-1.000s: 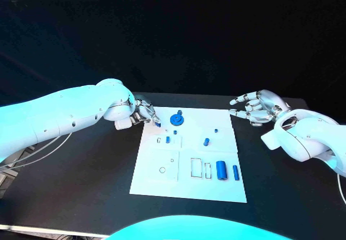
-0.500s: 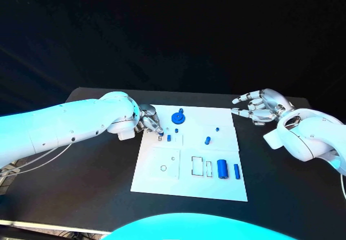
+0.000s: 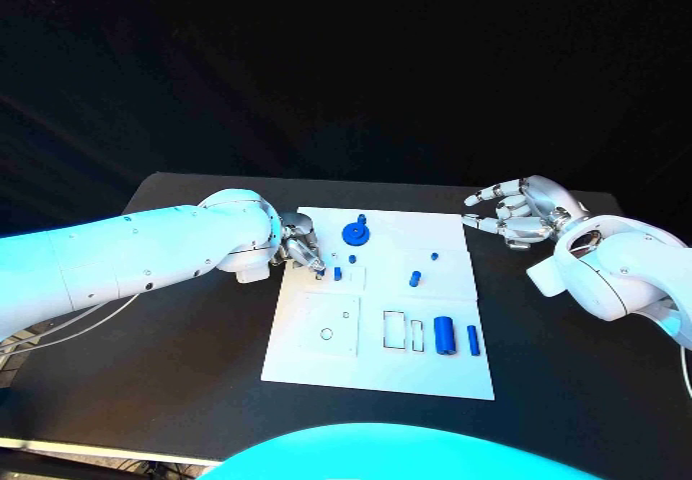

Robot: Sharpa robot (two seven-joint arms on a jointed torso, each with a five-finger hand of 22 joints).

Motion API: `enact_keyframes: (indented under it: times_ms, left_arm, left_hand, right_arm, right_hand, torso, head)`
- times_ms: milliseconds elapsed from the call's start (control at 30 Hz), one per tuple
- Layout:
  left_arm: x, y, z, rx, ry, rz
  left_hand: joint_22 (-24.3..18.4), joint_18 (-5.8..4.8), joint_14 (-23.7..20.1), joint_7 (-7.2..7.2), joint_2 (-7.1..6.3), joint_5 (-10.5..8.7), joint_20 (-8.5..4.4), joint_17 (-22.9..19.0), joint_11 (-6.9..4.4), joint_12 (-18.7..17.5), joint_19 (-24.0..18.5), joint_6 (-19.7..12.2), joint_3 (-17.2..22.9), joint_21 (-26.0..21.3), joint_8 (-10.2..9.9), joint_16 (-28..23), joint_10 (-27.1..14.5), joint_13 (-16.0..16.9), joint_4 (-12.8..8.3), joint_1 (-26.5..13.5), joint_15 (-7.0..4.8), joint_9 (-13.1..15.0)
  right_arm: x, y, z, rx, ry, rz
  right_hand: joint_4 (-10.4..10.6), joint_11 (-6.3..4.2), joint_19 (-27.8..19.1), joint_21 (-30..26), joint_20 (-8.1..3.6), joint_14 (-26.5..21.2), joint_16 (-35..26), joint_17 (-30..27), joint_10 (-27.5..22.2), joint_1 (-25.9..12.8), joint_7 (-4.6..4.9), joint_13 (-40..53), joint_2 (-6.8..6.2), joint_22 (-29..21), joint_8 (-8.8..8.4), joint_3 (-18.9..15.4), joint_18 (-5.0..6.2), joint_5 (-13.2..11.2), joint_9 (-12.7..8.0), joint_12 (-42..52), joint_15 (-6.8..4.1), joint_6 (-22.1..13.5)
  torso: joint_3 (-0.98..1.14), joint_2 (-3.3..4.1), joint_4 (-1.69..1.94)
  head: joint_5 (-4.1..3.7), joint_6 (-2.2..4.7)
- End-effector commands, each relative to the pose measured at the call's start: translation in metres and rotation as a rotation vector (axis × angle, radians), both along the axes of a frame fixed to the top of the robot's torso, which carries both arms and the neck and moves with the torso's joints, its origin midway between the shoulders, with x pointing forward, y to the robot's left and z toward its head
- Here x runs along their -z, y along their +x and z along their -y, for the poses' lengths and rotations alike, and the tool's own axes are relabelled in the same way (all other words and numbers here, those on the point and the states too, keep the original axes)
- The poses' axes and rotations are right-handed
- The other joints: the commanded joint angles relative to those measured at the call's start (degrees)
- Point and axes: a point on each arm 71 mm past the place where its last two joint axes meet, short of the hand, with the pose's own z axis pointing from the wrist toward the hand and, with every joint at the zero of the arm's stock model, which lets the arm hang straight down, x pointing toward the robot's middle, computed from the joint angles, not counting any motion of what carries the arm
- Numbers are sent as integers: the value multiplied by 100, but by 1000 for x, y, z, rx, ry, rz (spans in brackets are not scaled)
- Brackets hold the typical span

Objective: Assemble the parts on the task board

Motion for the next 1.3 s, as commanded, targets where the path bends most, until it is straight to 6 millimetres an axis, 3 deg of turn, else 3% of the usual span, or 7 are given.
enact_keyframes:
  times_ms: [33, 1300]
  left_arm:
    - [0, -1, 1, 21, 28, 4]
    - [5, -2, -3, 19, 41, -67]
  left_hand:
    - [239, -48, 595, -27, 43, 18, 6, 1509, -19, 37, 52, 81, 1037, 23, 19, 38, 39, 3, -1084, -14, -28, 7]
    - [215, -42, 595, -32, 35, 28, 1, 1509, -24, 70, 35, 91, 1047, 13, 18, 38, 63, 55, -1111, -23, -33, 8]
  right_arm:
    - [0, -1, -1, -13, -3, 8]
    - [-1, -1, -1, -25, -35, 37]
  right_hand:
    - [14, -15, -10, -28, -5, 413, -20, 793, -32, -38, 2, 52, -10, -2, 17, 32, 47, 20, -5, -10, -39, -37]
    - [11, -16, -8, -32, -7, 414, -20, 795, -36, -37, 2, 46, -17, -3, 26, 45, 47, 36, -8, -13, -40, -38]
  torso:
    - [4, -3, 1]
    - [3, -5, 3]
  head:
    - [-8, -15]
    - [-25, -38]
